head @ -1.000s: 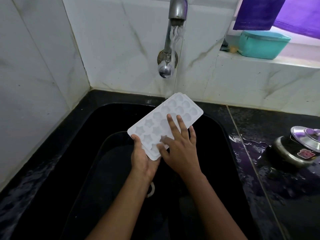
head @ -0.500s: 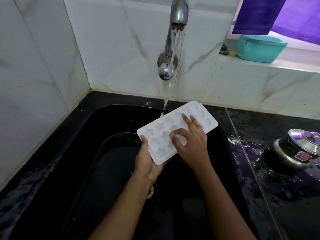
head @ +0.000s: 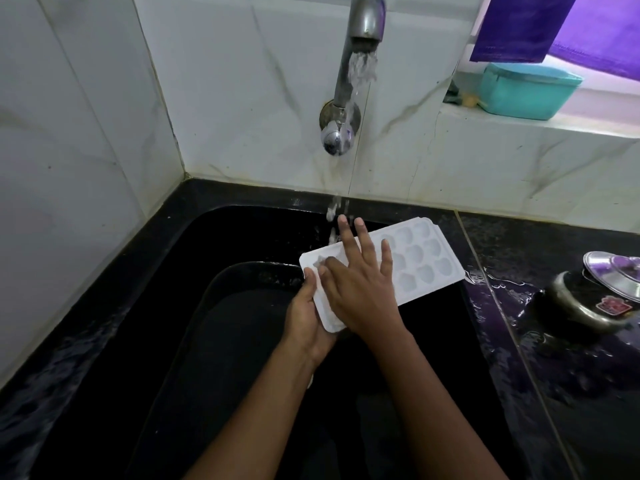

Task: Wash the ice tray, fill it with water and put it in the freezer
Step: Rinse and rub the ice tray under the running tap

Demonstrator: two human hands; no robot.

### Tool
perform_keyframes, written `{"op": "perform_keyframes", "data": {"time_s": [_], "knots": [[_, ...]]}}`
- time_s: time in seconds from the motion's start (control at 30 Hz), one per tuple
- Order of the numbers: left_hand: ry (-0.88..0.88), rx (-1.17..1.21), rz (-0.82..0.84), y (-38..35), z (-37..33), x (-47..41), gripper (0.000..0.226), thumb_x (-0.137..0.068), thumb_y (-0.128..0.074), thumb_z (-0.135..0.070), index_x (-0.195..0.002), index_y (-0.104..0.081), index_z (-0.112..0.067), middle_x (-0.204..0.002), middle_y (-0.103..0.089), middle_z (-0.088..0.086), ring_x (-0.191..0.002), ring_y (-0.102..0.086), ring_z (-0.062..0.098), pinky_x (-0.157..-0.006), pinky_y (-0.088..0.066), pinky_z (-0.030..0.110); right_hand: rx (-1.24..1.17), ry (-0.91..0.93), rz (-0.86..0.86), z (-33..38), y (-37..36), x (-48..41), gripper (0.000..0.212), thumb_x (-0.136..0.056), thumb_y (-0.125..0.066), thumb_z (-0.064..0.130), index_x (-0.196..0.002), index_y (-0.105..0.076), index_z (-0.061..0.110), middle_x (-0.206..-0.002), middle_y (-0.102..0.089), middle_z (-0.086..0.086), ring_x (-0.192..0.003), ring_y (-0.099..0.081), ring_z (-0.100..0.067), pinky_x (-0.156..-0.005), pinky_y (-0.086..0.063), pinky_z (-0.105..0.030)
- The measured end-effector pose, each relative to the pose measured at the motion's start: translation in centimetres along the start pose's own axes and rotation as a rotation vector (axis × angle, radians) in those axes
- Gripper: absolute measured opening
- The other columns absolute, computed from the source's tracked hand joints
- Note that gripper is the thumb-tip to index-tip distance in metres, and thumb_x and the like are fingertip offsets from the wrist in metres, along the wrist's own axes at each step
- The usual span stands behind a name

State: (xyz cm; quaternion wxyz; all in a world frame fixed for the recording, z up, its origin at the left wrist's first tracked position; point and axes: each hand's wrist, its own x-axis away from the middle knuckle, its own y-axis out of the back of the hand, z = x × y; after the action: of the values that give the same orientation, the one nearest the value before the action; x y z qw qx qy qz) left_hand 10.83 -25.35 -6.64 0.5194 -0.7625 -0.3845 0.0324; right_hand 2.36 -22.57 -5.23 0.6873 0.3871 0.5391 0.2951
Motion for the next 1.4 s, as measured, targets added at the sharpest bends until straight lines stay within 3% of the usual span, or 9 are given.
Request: {"op": "perform_keyframes", "data": {"time_s": [0.23,0.3,0.43,0.5,0.63,0.83,1.0,1.17,1.4], "knots": [[-0.024,-0.013,0.020,0.1,-0.2,-0.4,0.047,-0.103,-0.031,-0.045,-0.115,-0.065,-0.015,-0.109,-0.073,0.015,-0.092,-0.073,0.027,-0.076,-0.058,0.041,-0.075,0.020,0.143,-0.4,0.4,-0.5,0.059,-0.091,-0.016,0.053,-0.103,-0.069,0.029,-0.157,0.004,0.007,-0.145,0.011,-0.013,-0.112,0.009,-0.045],[-0.021,-0.015,0.029,0.1,-0.1,-0.4,0.049,-0.103,-0.028,-0.046,-0.117,-0.064,-0.016,-0.110,-0.073,0.014,-0.091,-0.073,0.027,-0.071,-0.061,0.040,-0.010,0.057,0.109,-0.8,0.8,-1.0,0.053,-0.092,-0.023,0.051,-0.098,-0.071,0.029,-0.158,-0.003,0.003,-0.145,0.005,-0.016,-0.112,0.004,-0.047],[-0.059,-0.042,0.012,0.2,-0.3,-0.4,0.045,-0.103,-0.033,-0.043,-0.113,-0.067,-0.015,-0.118,-0.069,0.016,-0.097,-0.070,0.028,-0.087,-0.053,0.045,-0.010,0.101,0.158,0.0,0.7,-0.6,0.054,-0.093,-0.021,0.054,-0.107,-0.067,0.028,-0.159,-0.001,0.005,-0.145,0.010,-0.011,-0.113,0.005,-0.045],[-0.065,-0.051,0.019,0.2,-0.1,-0.3,0.047,-0.104,-0.029,-0.045,-0.113,-0.067,-0.018,-0.115,-0.071,0.014,-0.094,-0.072,0.025,-0.079,-0.057,0.041,-0.027,0.078,0.214,-0.8,1.0,-0.5,0.059,-0.092,-0.014,0.056,-0.113,-0.063,0.031,-0.158,0.006,0.007,-0.143,0.018,-0.009,-0.112,0.009,-0.045],[-0.067,-0.071,0.011,-0.2,-0.1,0.0,0.044,-0.102,-0.035,-0.043,-0.113,-0.068,-0.017,-0.111,-0.072,0.013,-0.093,-0.072,0.025,-0.075,-0.059,0.040,0.033,0.073,0.056,-0.2,0.8,-0.5,0.046,-0.094,-0.028,0.051,-0.096,-0.068,0.027,-0.158,-0.012,0.000,-0.146,-0.004,-0.017,-0.112,-0.001,-0.049],[-0.061,-0.086,0.011,-0.2,-0.1,-0.2,0.047,-0.103,-0.031,-0.045,-0.124,-0.061,-0.016,-0.117,-0.071,0.013,-0.096,-0.071,0.025,-0.075,-0.059,0.038,0.052,0.071,0.036,-0.7,0.7,-0.5,0.047,-0.094,-0.027,0.050,-0.095,-0.069,0.030,-0.158,-0.014,-0.001,-0.146,-0.004,-0.020,-0.112,-0.007,-0.053],[-0.070,-0.058,-0.021,0.0,-0.2,-0.1,0.045,-0.101,-0.039,-0.043,-0.124,-0.063,-0.013,-0.121,-0.068,0.017,-0.109,-0.066,0.030,-0.091,-0.052,0.046,0.021,0.074,0.067,0.7,0.1,-0.1,0.047,-0.095,-0.027,0.050,-0.101,-0.067,0.026,-0.159,-0.010,0.002,-0.146,-0.002,-0.017,-0.113,-0.005,-0.051],[-0.068,-0.055,-0.022,-0.2,-0.1,-0.3,0.042,-0.102,-0.039,-0.042,-0.124,-0.062,-0.015,-0.119,-0.069,0.015,-0.098,-0.071,0.027,-0.071,-0.060,0.038,0.081,0.061,0.002,0.1,0.4,-0.6,0.048,-0.093,-0.028,0.049,-0.088,-0.070,0.025,-0.156,-0.022,-0.004,-0.145,-0.016,-0.023,-0.111,-0.013,-0.056],[-0.056,-0.081,-0.059,0.0,-0.1,-0.4,0.048,-0.102,-0.036,-0.047,-0.127,-0.061,-0.015,-0.123,-0.067,0.015,-0.104,-0.068,0.029,-0.082,-0.055,0.042,0.002,0.025,0.212,-0.3,1.0,-0.7,0.066,-0.089,-0.008,0.056,-0.110,-0.065,0.029,-0.159,0.002,0.005,-0.146,0.009,-0.016,-0.113,0.003,-0.051]]}}
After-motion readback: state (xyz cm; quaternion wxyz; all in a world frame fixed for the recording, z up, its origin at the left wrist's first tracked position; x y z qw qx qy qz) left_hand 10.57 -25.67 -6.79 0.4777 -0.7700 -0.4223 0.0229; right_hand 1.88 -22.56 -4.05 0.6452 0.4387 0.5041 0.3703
